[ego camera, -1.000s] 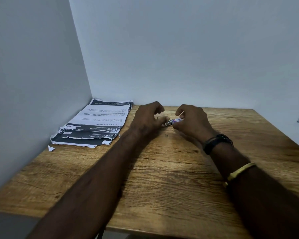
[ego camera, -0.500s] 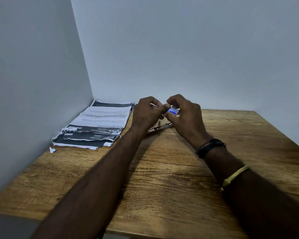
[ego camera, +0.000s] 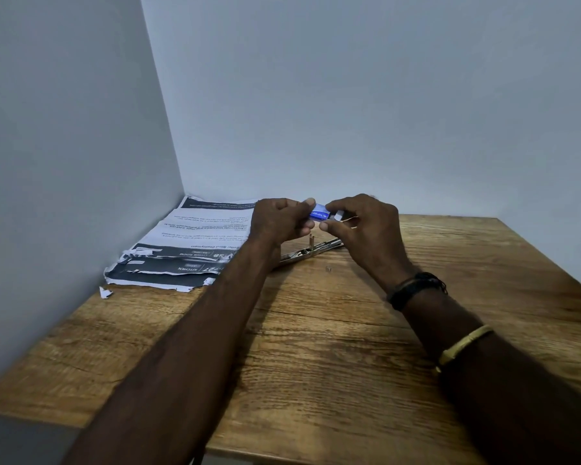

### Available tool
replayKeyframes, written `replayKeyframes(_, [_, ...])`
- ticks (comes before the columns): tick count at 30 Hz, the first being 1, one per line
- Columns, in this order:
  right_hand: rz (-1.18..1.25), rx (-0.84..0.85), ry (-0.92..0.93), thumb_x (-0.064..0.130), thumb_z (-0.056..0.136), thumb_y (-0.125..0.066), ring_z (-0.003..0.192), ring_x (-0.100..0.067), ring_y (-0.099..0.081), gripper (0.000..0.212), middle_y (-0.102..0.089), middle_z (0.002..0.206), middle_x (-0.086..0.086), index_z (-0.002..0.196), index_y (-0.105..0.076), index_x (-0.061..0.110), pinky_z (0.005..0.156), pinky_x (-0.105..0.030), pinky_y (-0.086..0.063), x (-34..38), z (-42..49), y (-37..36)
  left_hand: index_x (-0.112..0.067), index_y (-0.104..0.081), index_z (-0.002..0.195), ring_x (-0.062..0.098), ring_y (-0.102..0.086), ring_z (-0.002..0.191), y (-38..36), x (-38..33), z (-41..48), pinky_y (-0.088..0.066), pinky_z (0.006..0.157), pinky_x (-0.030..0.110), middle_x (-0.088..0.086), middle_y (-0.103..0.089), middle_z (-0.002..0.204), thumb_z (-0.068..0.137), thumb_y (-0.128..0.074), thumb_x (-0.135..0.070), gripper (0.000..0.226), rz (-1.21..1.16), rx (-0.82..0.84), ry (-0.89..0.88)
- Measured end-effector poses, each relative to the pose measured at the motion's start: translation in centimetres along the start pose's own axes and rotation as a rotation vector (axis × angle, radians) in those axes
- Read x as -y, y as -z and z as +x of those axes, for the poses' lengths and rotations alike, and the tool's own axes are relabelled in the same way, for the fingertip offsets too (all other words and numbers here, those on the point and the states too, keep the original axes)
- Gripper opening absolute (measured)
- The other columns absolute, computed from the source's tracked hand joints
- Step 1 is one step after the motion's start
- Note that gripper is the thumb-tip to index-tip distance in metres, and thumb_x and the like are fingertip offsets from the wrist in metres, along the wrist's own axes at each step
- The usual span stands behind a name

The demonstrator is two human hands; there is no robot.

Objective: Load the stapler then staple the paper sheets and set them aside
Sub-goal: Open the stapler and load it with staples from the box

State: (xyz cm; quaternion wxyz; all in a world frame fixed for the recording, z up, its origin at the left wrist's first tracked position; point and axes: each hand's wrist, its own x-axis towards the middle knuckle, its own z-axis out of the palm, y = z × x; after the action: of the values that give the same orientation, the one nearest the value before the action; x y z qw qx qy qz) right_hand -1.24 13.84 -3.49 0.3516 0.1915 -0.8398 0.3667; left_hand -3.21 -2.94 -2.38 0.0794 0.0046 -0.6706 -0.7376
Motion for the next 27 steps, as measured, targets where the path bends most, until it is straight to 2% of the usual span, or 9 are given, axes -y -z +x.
replayKeyframes(2, [0.009,0.003,-0.008,0.026,0.078,-0.086,0.082,-0.014,-0.066,0.029,-0.076,0.091,-0.001,0.104,-0.081,0.015,0.077,-0.035,-0.056,0.0,0.0,0.1,-0.003,-0.07,0.078,0.015,-0.069,0.055,0.0,0.0,0.0,-0.062,0.058,0.023,0.012,-0.072,0.063,0.088,-0.079,-0.021,0.022,-0.01,0.001,0.015])
replayKeyframes(6, [0.092,-0.012,-0.033,0.025,0.08,-0.085,0.076,0.001,-0.066,0.017,-0.074,0.084,0.003,0.094,-0.082,0.015,0.068,-0.005,-0.045,0.0,0.1,0.3,-0.002,-0.065,0.079,0.017,-0.074,0.058,0.1,0.0,0.1,-0.062,0.056,0.024,0.012,-0.075,0.064,0.09,-0.076,-0.017,0.022,-0.066,-0.007,0.024])
replayKeyframes(12, [0.051,-0.056,-0.109,0.024,0.088,-0.077,0.065,0.014,-0.061,0.009,-0.07,0.071,0.011,0.088,-0.081,0.016,0.059,0.0,-0.04,-0.7,0.3,0.4,-0.001,-0.065,0.085,0.017,-0.076,0.062,0.2,0.2,0.2,-0.061,0.055,0.022,0.013,-0.076,0.072,0.091,-0.075,-0.018,0.02,-0.081,-0.025,0.024])
replayKeyframes(14, [0.071,-0.037,-0.119,0.018,0.087,-0.078,0.066,0.013,-0.063,0.005,-0.072,0.075,0.01,0.091,-0.08,0.018,0.061,0.0,-0.043,-0.9,0.3,0.5,0.001,-0.066,0.092,0.017,-0.076,0.063,0.1,0.2,0.2,-0.06,0.054,0.022,0.014,-0.076,0.076,0.092,-0.074,-0.019,0.022,-0.067,-0.024,0.027])
replayKeyframes(16, [0.091,-0.015,-0.105,0.014,0.087,-0.076,0.074,0.007,-0.067,0.01,-0.075,0.082,0.009,0.094,-0.079,0.02,0.067,-0.005,-0.048,-1.0,0.2,0.6,0.003,-0.066,0.094,0.016,-0.076,0.061,0.0,0.2,0.1,-0.059,0.053,0.021,0.013,-0.076,0.074,0.091,-0.074,-0.018,0.023,-0.066,-0.023,0.024])
replayKeyframes(19, [0.07,0.021,-0.076,0.015,0.088,-0.073,0.084,-0.005,-0.069,0.014,-0.077,0.092,0.005,0.099,-0.081,0.019,0.078,-0.022,-0.055,-1.0,0.1,0.5,0.0,-0.064,0.085,0.016,-0.076,0.06,0.0,0.3,0.1,-0.059,0.053,0.021,0.012,-0.076,0.069,0.091,-0.075,-0.016,0.02,-0.067,-0.016,0.006])
replayKeyframes(23, [0.027,0.024,-0.09,0.031,0.091,-0.071,0.078,-0.01,-0.067,0.016,-0.076,0.084,0.004,0.096,-0.083,0.021,0.072,-0.032,-0.055,-0.8,0.1,0.4,-0.001,-0.064,0.083,0.017,-0.076,0.06,0.0,0.4,0.1,-0.059,0.054,0.022,0.012,-0.075,0.067,0.091,-0.075,-0.015,0.02,-0.043,-0.001,-0.01])
replayKeyframes(27, [-0.054,0.063,-0.107,0.036,0.09,-0.071,0.076,-0.012,-0.067,0.018,-0.076,0.08,0.006,0.093,-0.083,0.023,0.068,-0.032,-0.052,-0.9,0.4,0.6,0.0,-0.064,0.082,0.017,-0.075,0.06,-0.1,0.5,0.1,-0.061,0.056,0.023,0.013,-0.075,0.069,0.091,-0.075,-0.015,0.02,-0.027,0.019,-0.011])
